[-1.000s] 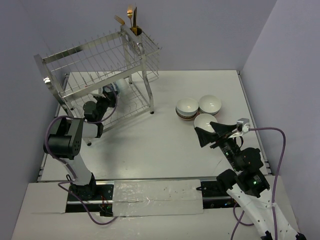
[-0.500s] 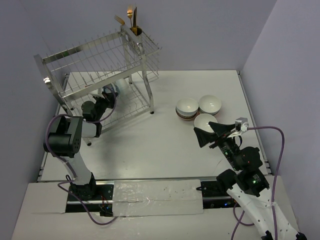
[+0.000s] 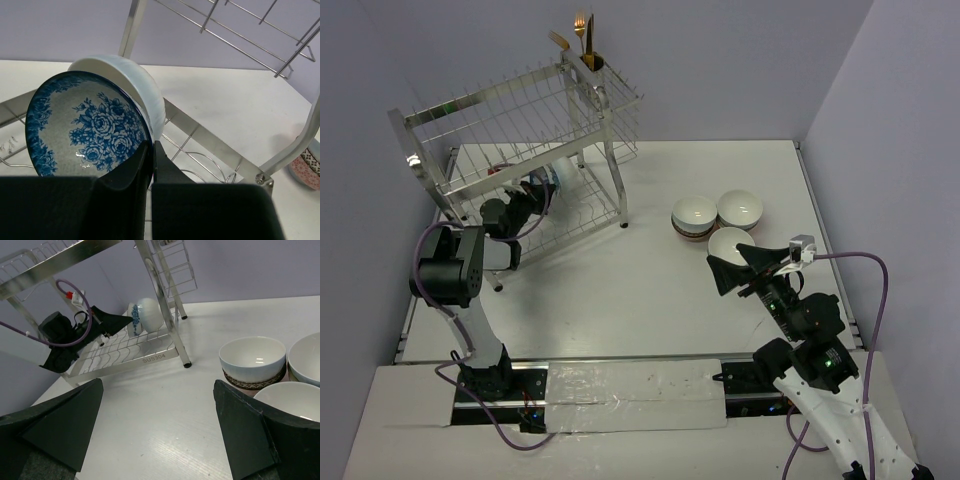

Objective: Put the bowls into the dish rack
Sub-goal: Insert the bowl into the dish rack.

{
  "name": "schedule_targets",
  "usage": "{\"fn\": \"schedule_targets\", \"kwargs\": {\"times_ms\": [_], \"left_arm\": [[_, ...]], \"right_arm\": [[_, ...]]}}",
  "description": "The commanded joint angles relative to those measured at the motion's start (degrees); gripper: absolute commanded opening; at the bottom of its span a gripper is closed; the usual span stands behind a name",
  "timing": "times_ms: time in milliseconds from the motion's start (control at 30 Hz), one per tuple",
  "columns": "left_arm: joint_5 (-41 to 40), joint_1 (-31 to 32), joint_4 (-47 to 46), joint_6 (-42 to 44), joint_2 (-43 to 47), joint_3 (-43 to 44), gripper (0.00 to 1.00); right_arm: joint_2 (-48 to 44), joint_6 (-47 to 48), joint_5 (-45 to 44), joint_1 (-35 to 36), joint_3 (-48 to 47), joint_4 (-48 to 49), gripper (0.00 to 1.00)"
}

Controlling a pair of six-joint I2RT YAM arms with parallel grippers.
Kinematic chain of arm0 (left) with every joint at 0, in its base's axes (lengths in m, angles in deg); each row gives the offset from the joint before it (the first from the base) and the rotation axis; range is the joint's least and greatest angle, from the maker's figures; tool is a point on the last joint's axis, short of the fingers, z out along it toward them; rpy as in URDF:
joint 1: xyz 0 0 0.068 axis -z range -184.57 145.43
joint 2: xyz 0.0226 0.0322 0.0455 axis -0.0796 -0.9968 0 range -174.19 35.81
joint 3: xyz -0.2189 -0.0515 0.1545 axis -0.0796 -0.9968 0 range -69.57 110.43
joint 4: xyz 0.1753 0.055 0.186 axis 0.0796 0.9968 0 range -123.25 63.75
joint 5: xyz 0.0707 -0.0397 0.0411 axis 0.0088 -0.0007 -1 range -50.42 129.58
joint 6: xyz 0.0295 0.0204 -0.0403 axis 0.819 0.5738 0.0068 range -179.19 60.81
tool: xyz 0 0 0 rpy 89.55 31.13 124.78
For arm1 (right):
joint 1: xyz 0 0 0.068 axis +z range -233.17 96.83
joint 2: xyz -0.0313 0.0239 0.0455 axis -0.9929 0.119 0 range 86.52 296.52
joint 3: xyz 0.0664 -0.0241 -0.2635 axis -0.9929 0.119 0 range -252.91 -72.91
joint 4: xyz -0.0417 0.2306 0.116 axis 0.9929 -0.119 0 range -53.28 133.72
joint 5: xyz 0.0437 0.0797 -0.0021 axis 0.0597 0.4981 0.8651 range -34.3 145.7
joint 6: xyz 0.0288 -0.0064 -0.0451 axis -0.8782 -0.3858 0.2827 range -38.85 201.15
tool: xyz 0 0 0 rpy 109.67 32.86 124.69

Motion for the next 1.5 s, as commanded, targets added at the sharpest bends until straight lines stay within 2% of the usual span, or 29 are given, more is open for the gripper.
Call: {"fn": "schedule_targets", "kwargs": {"times_ms": [0, 533, 933, 1033, 1333, 1467], "left_arm": [[2.65, -0.71, -12.36, -2.33, -0.11, 1.76, 0.00], [4.93, -3.17, -19.13, -9.88, -2.93, 1.85, 0.00], [3.97, -3.78, -16.41, -11.03, -3.28, 2.46, 0.00], [3.44, -4.13, -15.97, -11.91, -3.63, 2.29, 0.04], [2.65, -5.45, -13.33, -15.60, -5.04, 3.08, 0.06], [2.30, -5.89, -12.55, -17.27, -5.56, 3.08, 0.12]], "right_arm": [[0.51, 1.06, 0.76, 0.43, 0.62, 2.73, 0.99], [1.04, 1.06, 1.29, 0.43, 0.36, 2.64, 0.99], [0.95, 0.98, 1.29, 0.43, 0.53, 2.65, 0.99], [1.21, 0.98, 1.47, 0.43, 0.53, 2.64, 0.99], [1.04, 1.06, 1.47, 0.43, 0.53, 2.56, 0.98], [0.86, 0.98, 1.38, 0.43, 0.54, 2.64, 0.99]]}}
